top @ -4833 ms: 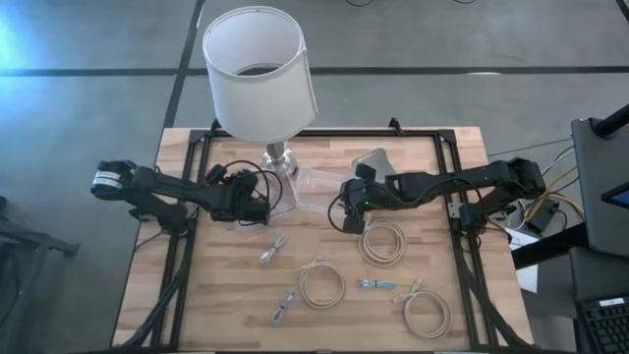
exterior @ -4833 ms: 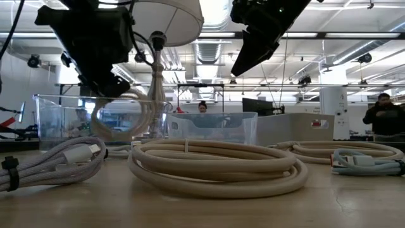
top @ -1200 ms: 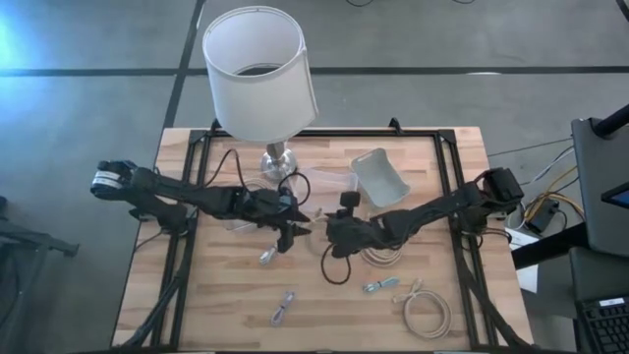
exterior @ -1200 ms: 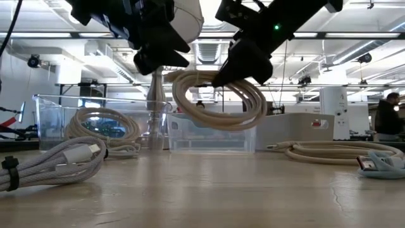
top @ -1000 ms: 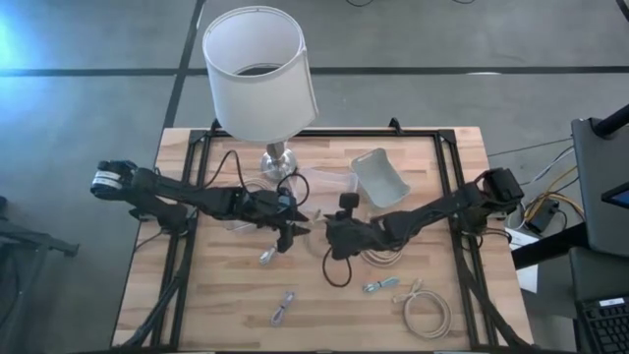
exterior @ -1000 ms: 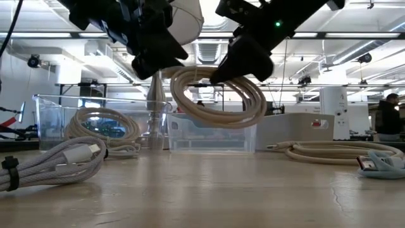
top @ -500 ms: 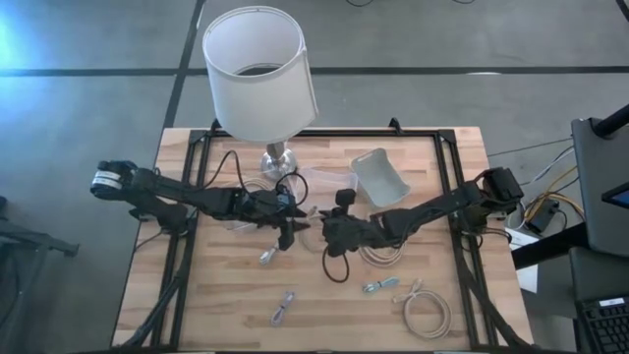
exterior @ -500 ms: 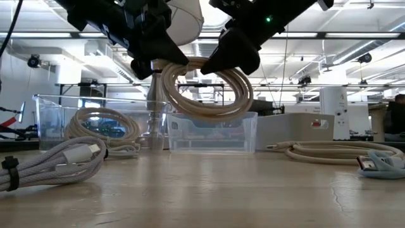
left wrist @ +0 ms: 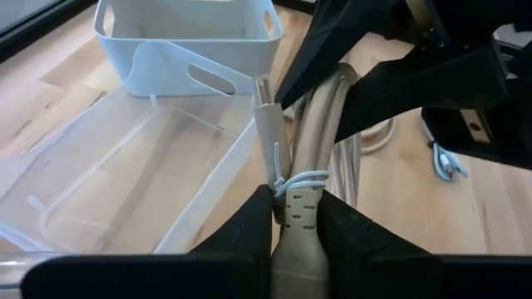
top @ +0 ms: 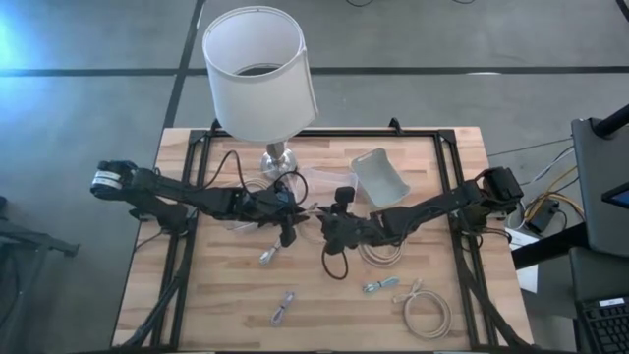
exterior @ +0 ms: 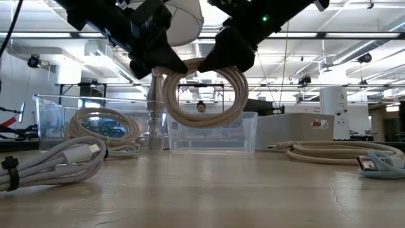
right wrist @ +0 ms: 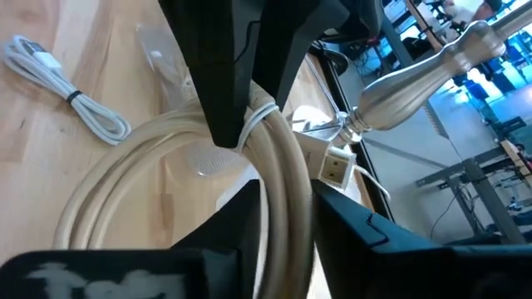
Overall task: Pick & Place USB Port
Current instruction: Put the brown HDMI cable into the transparent bin
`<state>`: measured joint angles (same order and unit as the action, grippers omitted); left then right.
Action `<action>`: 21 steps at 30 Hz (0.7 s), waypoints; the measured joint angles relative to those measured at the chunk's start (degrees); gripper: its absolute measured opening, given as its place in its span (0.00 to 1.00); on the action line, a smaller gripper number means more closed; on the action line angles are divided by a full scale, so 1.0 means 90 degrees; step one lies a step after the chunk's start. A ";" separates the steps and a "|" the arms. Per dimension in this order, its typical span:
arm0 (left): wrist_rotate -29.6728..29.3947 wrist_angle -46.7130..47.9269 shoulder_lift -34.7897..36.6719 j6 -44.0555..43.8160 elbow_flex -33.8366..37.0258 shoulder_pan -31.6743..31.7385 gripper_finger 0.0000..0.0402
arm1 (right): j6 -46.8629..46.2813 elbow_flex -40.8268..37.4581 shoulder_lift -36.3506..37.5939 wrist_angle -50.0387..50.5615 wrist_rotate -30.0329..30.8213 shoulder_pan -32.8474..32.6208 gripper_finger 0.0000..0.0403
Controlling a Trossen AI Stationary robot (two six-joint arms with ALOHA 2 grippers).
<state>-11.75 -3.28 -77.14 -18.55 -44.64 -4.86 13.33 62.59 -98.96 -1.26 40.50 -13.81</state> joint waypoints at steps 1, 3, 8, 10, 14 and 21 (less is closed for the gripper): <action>0.0002 0.0031 0.0000 0.0000 0.0000 0.0000 0.19 | -0.0001 0.0000 0.0001 0.0000 0.0000 -0.0002 0.27; -0.0025 0.0153 0.0000 -0.0002 0.0000 0.0000 0.19 | 0.0004 0.0002 0.0012 0.0010 0.0002 -0.0036 0.29; -0.0039 0.0372 0.0009 0.0098 0.0002 0.0000 0.19 | 0.0229 0.0008 0.0156 0.0030 0.0011 -0.0226 0.35; -0.0039 0.0383 0.0061 0.0161 -0.0005 0.0000 0.19 | 0.0242 0.0010 0.0242 0.0091 0.0011 -0.0283 0.37; -0.0039 0.0434 0.0300 0.0185 -0.0040 0.0000 0.19 | 0.0128 0.0010 0.0489 0.0224 0.0026 -0.0408 0.39; -0.0273 0.1713 0.1418 0.0190 -0.0173 -0.0010 0.19 | -0.0514 0.0007 0.1073 0.1158 0.0019 -0.0662 0.40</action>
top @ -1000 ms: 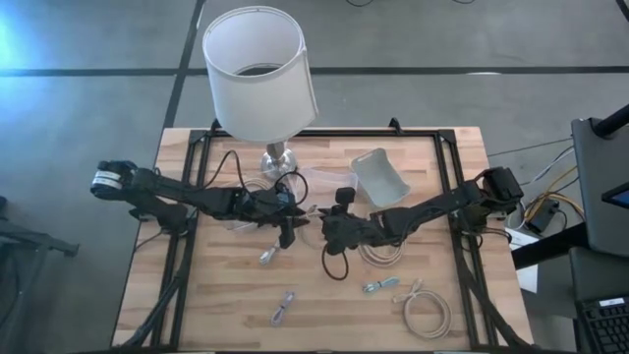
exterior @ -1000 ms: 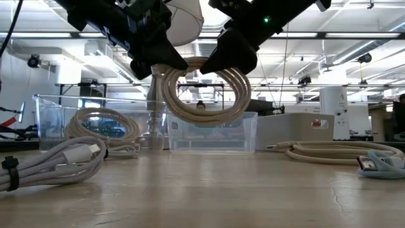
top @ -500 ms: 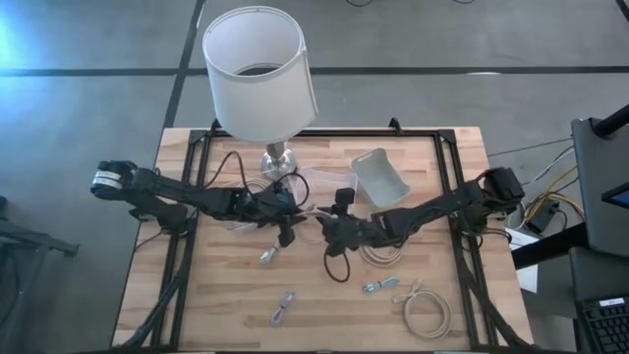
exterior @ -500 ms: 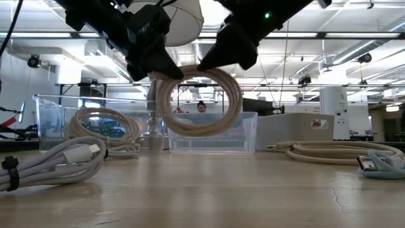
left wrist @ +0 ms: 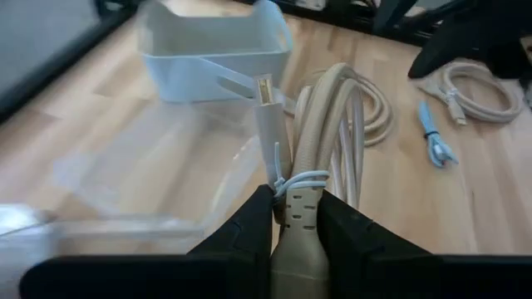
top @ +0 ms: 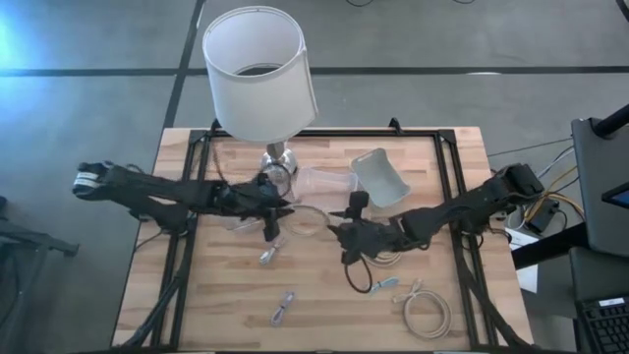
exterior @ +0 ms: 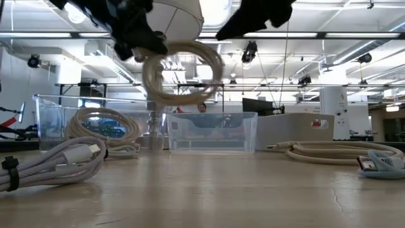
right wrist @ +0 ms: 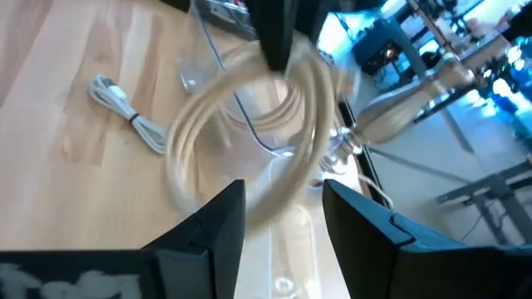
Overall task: Pick & Place USB Port
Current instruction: Put the brown HDMI cable into the transparent bin
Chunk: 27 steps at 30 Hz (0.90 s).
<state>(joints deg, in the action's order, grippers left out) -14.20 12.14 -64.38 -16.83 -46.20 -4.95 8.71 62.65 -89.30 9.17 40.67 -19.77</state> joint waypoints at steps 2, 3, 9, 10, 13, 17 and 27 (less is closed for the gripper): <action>-0.0216 0.0411 0.0423 -0.0003 -0.0034 -0.0007 0.19 | -0.0241 -0.0014 0.0100 0.0138 0.0007 -0.0015 0.40; -0.0357 0.0620 0.0640 -0.0001 -0.0048 -0.0017 0.19 | -0.0332 -0.0032 0.0135 0.0134 0.0005 -0.0015 0.40; -0.1402 0.1989 0.1782 -0.0196 -0.0053 -0.0029 0.19 | -0.0583 -0.0111 0.0149 0.0163 -0.0003 -0.0013 0.40; -0.1608 0.2244 0.1911 -0.0305 -0.0053 -0.0027 0.19 | -0.0590 -0.0114 0.0116 0.0162 -0.0010 -0.0013 0.40; -0.2076 0.2931 0.2217 -0.0741 -0.0030 -0.0022 0.19 | -0.0614 -0.0119 0.0011 0.0180 -0.0020 -0.0013 0.40; -0.2180 0.3194 0.2368 -0.1151 0.0269 -0.0027 0.19 | -0.0616 -0.0121 -0.0102 0.0181 -0.0020 -0.0013 0.40; -0.1791 0.1445 0.2166 -0.1514 0.1865 -0.0002 0.20 | -0.0638 -0.0119 -0.0184 0.0153 -0.0019 -0.0010 0.40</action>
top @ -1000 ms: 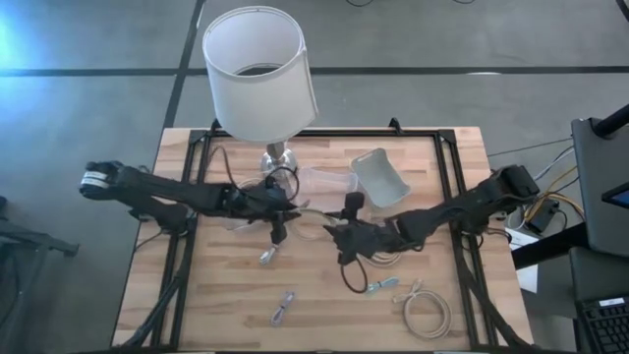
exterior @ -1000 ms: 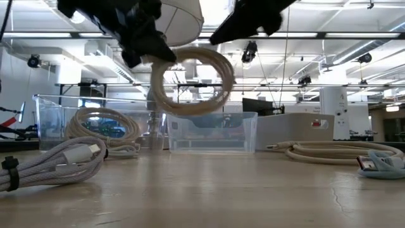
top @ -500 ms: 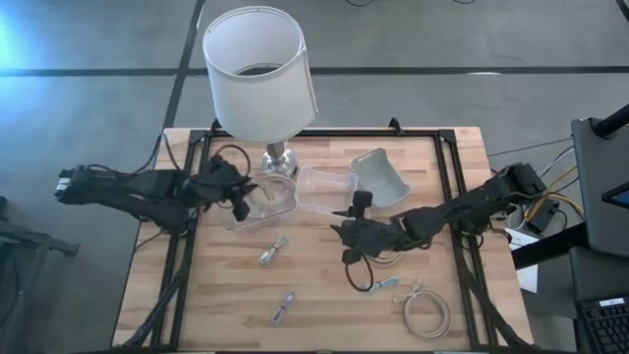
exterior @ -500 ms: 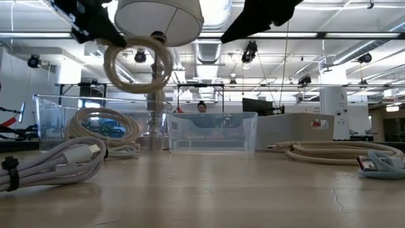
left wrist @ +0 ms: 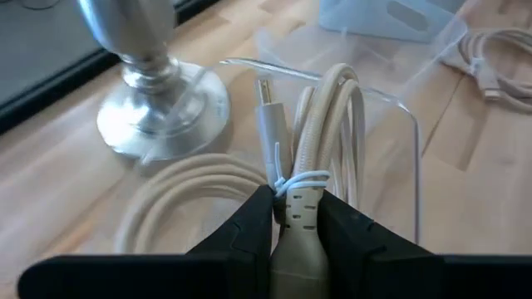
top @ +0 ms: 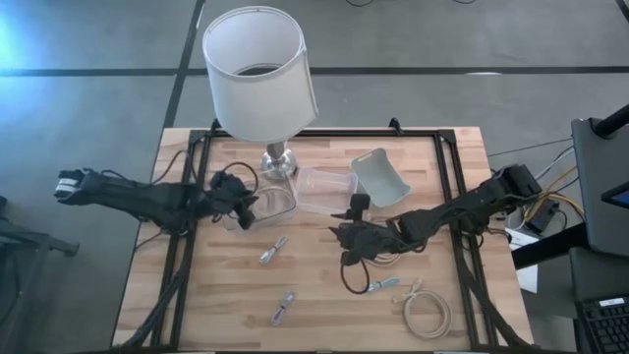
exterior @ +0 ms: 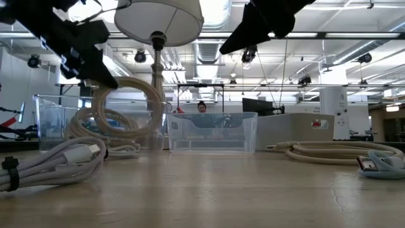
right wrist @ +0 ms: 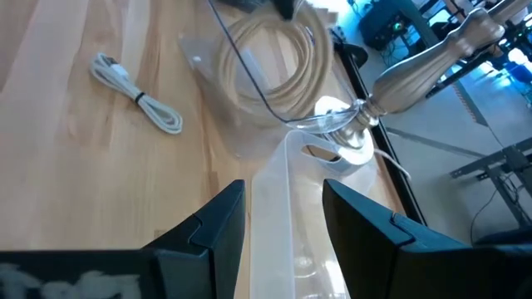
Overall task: Pick & Place USB Port
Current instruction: Put the brown HDMI cable into the transparent bin, then put the brown HDMI cable into the white bin
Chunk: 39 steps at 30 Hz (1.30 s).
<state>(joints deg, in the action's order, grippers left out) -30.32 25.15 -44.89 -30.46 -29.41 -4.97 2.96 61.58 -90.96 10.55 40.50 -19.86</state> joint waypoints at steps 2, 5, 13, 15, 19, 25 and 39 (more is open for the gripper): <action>-0.0006 -0.0148 -0.0016 0.0036 0.0158 0.0017 0.22 | 0.0005 0.0000 0.0002 -0.0044 0.0004 0.0003 0.40; -0.0025 -0.0049 -0.0028 0.0039 0.0237 0.0089 0.25 | 0.0039 0.0000 0.0000 -0.0022 0.0002 0.0017 0.40; -0.0221 0.0177 -0.0079 0.0083 0.0284 0.0177 0.38 | 0.0061 0.0000 0.0000 -0.0034 0.0004 0.0051 0.40; -0.0300 0.0188 -0.0074 0.0275 0.0260 0.0177 0.41 | 0.0075 0.0000 0.0000 -0.0028 0.0002 0.0051 0.40; -0.0461 0.0210 -0.0074 0.0741 0.0008 0.0171 0.46 | 0.0156 0.0000 0.0000 -0.0036 0.0003 0.0076 0.40; -0.0854 0.0430 -0.0072 0.1250 -0.0743 0.0168 0.48 | 0.0164 0.0000 0.0000 -0.0033 0.0000 0.0087 0.40; 0.1804 -0.2258 -0.0227 0.2280 -0.0492 0.0062 0.48 | -0.3028 0.0000 0.0008 0.2771 -0.0976 0.0083 0.40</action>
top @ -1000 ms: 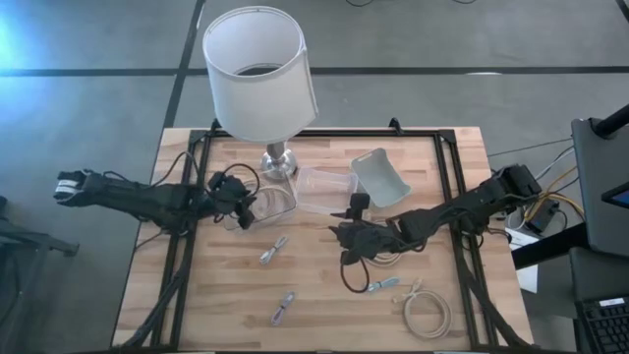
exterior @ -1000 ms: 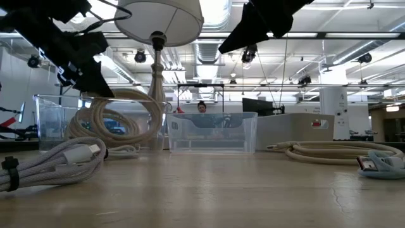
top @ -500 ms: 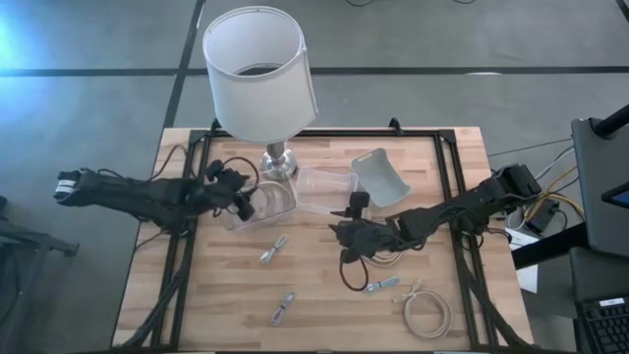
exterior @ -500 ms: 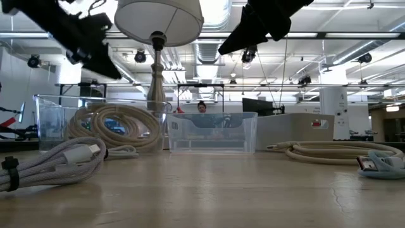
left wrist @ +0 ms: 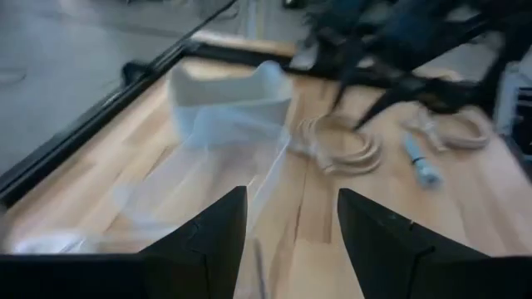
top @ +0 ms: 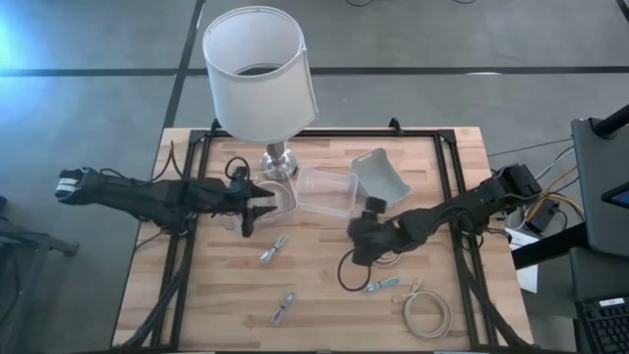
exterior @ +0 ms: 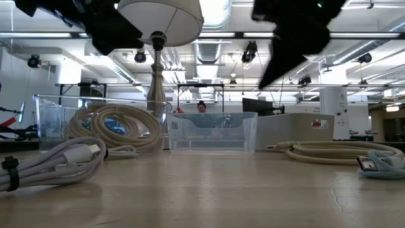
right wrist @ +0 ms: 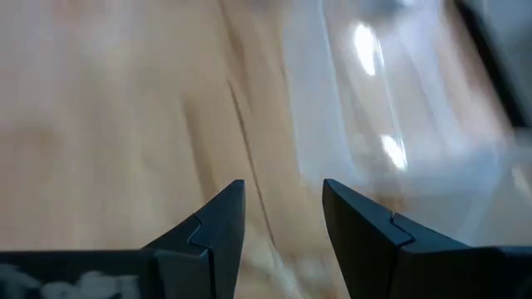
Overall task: Pick & Place USB Port
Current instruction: Put the brown HDMI cable into the white bin
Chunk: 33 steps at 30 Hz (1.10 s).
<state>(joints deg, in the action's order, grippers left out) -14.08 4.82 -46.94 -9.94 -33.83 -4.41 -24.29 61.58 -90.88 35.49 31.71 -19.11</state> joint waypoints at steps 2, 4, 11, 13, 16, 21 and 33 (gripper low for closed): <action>0.0039 -0.0392 -0.0090 0.0247 0.0097 0.0003 0.48 | -0.0518 -0.0005 0.0000 0.0695 -0.0033 0.0000 0.40; 0.0041 -0.0640 -0.0185 0.0485 0.0168 0.0003 0.48 | -0.0971 -0.0099 -0.0001 0.1025 -0.0038 0.0000 0.40; 0.0058 -0.0877 -0.0522 0.1066 0.0181 0.0003 0.48 | -0.1873 -0.0845 -0.0015 0.0918 -0.0574 0.0000 0.40; 0.0060 -0.0993 -0.0581 0.1267 0.0181 0.0006 0.48 | -0.2134 -0.1064 -0.0015 0.0859 -0.0711 0.0000 0.40; 0.0060 -0.1263 -0.0658 0.1551 0.0179 0.0006 0.48 | -0.2561 -0.1337 -0.0015 0.0803 -0.0720 0.0000 0.40; 0.0060 -0.1316 -0.0685 0.1842 0.0092 0.0006 0.48 | -0.3459 -0.1710 -0.0015 0.0799 -0.0716 0.0005 0.40; 0.0060 -0.1302 -0.0688 0.1893 0.0062 0.0006 0.48 | -0.4286 -0.2259 0.0008 0.0533 -0.1209 0.0012 0.38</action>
<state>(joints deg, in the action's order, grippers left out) -13.54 -6.90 -53.12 7.09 -33.28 -4.36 -62.87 41.25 -90.81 40.29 20.83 -19.00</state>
